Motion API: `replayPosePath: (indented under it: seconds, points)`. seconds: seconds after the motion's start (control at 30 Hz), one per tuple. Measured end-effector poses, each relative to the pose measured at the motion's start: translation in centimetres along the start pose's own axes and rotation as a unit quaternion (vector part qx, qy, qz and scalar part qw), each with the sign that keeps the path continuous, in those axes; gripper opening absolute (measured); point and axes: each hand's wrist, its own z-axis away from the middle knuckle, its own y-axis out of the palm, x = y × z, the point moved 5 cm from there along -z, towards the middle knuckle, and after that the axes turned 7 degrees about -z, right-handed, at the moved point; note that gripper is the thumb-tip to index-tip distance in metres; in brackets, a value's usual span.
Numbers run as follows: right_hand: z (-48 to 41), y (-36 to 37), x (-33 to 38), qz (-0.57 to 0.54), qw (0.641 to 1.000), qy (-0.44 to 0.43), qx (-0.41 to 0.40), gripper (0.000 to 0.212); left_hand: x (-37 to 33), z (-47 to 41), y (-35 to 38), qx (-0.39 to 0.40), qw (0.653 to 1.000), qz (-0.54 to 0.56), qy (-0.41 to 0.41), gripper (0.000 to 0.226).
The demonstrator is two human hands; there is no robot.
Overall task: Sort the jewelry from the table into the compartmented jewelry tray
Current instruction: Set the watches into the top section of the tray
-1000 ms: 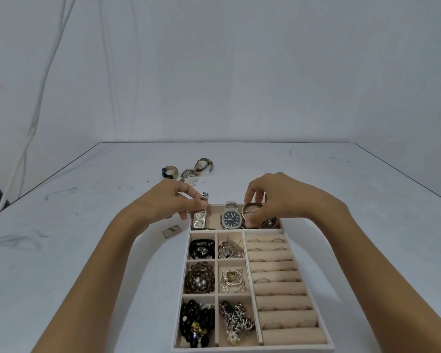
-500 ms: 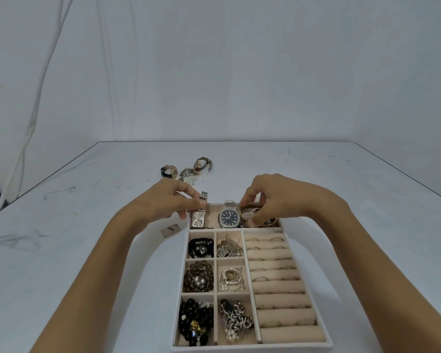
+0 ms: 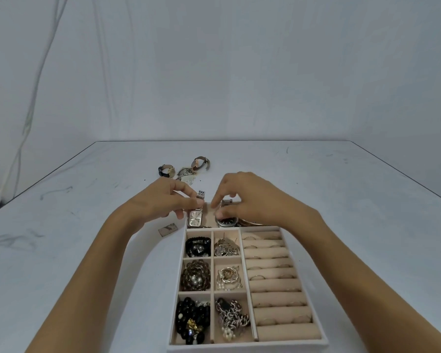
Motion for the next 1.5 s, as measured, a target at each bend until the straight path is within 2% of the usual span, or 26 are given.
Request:
replayPosePath:
  seconds: [0.1,0.27,0.7,0.9,1.1,1.27,1.4,1.5]
  points:
    - [-0.3,0.6,-0.2,0.037,0.999,0.003,0.011,0.016,0.0,0.0,-0.1,-0.007,1.0,-0.001,0.001,0.023]
    - [-0.5,0.6,-0.5,0.024,1.0,0.009,0.017,0.016,-0.1,-0.1,-0.4,-0.017,1.0,0.001,0.014,0.02]
    - [-0.3,0.7,-0.9,-0.016,0.999,0.018,0.026,0.017,1.3,-1.0,-1.1,-0.076,0.994,-0.077,0.019,0.015]
    - [-0.4,0.8,-1.1,-0.026,0.999,0.02,0.029,0.018,0.7,-0.8,-1.0,-0.094,0.986,-0.114,0.073,0.029]
    - [-0.3,0.7,-0.6,-0.01,1.0,0.01,0.015,0.018,0.0,-0.6,-1.1,-0.106,0.976,-0.14,0.126,0.017]
    - [-0.4,1.8,0.7,0.027,0.999,-0.017,-0.018,0.023,0.0,-0.8,-1.0,-0.111,0.976,-0.137,0.128,0.023]
    - [-0.6,3.0,0.8,0.066,0.998,-0.007,-0.021,0.029,0.3,-1.0,-1.1,-0.115,0.977,-0.107,0.141,0.007]
    - [-0.6,3.0,0.8,0.054,0.998,0.01,-0.028,0.029,0.1,-1.0,-1.0,-0.107,0.98,-0.079,0.148,0.005]
